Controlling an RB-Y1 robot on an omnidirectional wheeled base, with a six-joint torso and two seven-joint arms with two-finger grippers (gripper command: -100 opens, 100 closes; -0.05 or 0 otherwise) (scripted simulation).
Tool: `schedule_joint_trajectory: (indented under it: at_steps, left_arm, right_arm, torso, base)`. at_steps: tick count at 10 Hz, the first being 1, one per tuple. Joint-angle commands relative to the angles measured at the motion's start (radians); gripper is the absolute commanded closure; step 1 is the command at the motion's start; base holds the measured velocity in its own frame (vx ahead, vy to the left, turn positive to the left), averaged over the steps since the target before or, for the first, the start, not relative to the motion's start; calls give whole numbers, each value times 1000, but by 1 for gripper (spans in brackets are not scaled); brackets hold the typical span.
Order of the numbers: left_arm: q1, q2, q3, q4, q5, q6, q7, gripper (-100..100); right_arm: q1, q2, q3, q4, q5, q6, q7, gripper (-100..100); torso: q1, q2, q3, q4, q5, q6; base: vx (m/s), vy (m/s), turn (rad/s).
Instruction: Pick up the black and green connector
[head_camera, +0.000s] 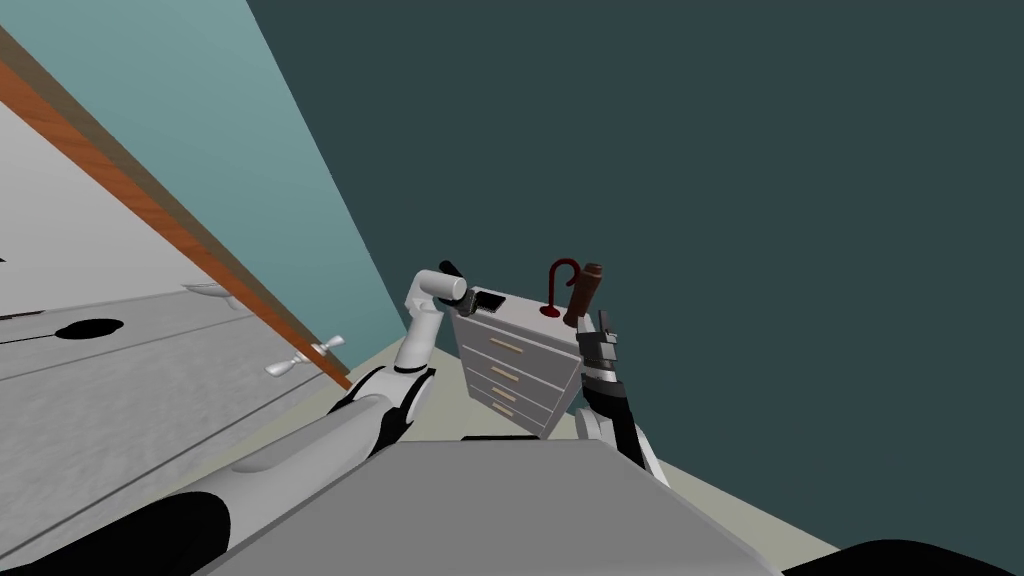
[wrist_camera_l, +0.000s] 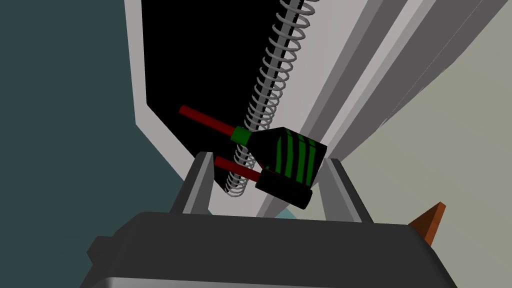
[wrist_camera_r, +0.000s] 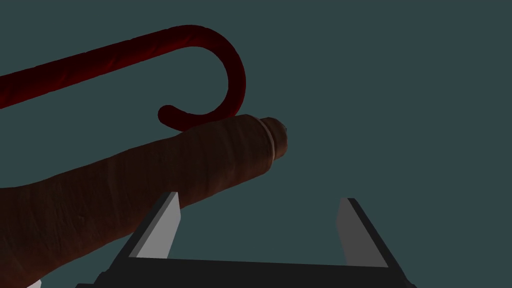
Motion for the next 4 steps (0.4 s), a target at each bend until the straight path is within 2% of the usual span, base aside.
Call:
schedule_joint_trajectory:
  at_steps: [1, 2, 3, 4]
  left_arm:
    - [-3, 0, 0, -29, 8, 35, 1, 100]
    - [-5, 0, 0, -45, 12, 53, 1, 100]
    - [-1, 0, -1, -37, 8, 38, 1, 100]
    - [-2, 0, 0, -39, 9, 42, 1, 0]
  right_arm:
    - [0, 0, 0, 0, 0, 0, 0, 0]
    - [0, 0, 0, 0, 0, 0, 0, 0]
    - [0, 0, 0, 0, 0, 0, 0, 0]
    - [0, 0, 0, 0, 0, 0, 0, 0]
  torso:
    - [0, 0, 0, 0, 0, 0]
    - [-1, 0, 0, 0, 0, 0]
    - [-1, 0, 0, 0, 0, 1]
    - [0, -1, -1, -1, 0, 1]
  base:
    - [10, -19, 78]
    - [8, -16, 59]
    - [3, -6, 13]
    - [0, 0, 0]
